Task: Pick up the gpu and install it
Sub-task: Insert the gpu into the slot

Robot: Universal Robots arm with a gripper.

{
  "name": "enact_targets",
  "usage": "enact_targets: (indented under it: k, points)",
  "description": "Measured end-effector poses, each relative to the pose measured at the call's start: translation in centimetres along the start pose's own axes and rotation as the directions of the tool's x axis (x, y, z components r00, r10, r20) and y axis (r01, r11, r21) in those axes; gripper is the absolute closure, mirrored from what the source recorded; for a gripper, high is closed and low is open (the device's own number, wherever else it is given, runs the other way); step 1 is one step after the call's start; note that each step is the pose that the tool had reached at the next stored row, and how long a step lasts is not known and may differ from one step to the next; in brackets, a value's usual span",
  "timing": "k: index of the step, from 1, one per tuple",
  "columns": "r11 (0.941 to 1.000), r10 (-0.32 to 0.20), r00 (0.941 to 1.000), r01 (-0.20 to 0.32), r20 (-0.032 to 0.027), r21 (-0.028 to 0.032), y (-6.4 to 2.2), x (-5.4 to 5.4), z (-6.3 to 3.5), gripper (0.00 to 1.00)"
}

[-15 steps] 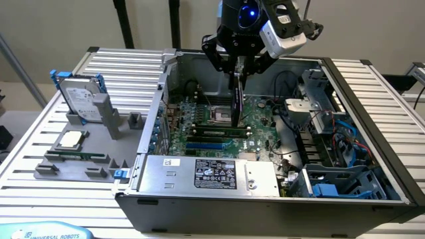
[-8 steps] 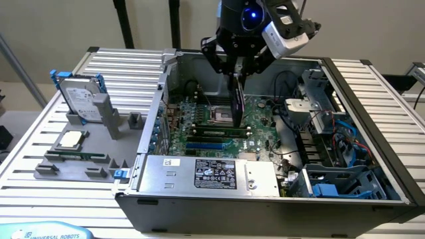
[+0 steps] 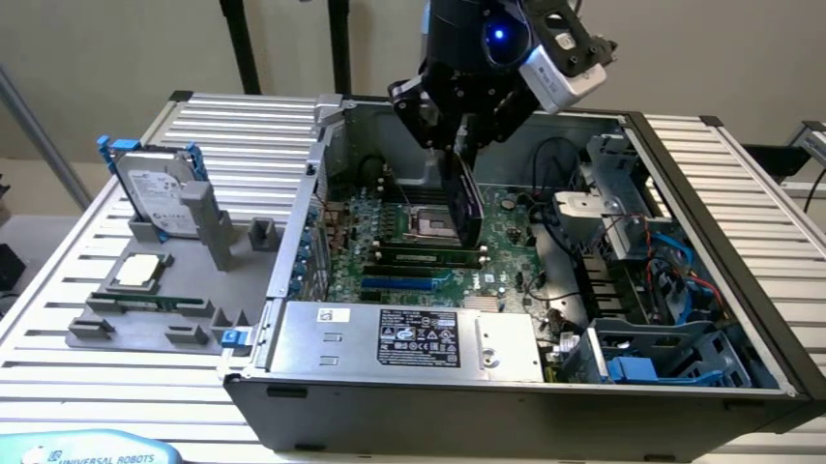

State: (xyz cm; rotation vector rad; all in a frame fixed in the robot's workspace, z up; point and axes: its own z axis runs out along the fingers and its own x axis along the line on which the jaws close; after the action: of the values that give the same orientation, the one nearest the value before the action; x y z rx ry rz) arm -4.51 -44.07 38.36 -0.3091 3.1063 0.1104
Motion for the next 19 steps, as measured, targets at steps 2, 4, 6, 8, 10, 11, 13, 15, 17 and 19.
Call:
enact_targets:
  k: [2, 4, 6, 8, 10, 11, 13, 15, 17, 19]
  points:
    - [0.9993, -0.036, 0.9993, 0.036, -0.0024, -0.0009, 0.0, 0.0, 0.09, 0.73]
    - [0.9973, -0.073, 0.9973, 0.073, -0.0048, -0.0019, -0.01, 0.0, 0.18, 0.73]
    - [0.994, -0.11, 0.9939, 0.11, -0.007, -0.003, -0.02, 0.01, 0.27, 0.73]
    - [0.9895, -0.144, 0.9895, 0.144, -0.0091, -0.0042, -0.02, 0.01, 0.36, 0.73]
    - [0.9834, -0.181, 0.9834, 0.181, -0.0115, -0.0054, -0.03, 0.01, 0.46, 0.73]
    - [0.9799, -0.199, 0.9799, 0.199, -0.0126, -0.0061, -0.04, 0.01, 0.51, 0.73]
    - [0.9721, -0.234, 0.972, 0.234, -0.0144, -0.0074, -0.04, 0.02, 0.61, 0.73]
    - [0.9631, -0.269, 0.963, 0.269, -0.0159, -0.0086, -0.05, 0.02, 0.73, 0.73]
    - [0.9528, -0.304, 0.9526, 0.303, -0.0174, -0.0098, -0.06, 0.02, 0.84, 0.73]
    - [0.9411, -0.338, 0.9409, 0.338, -0.0183, -0.0109, -0.07, 0.02, 0.97, 0.73]
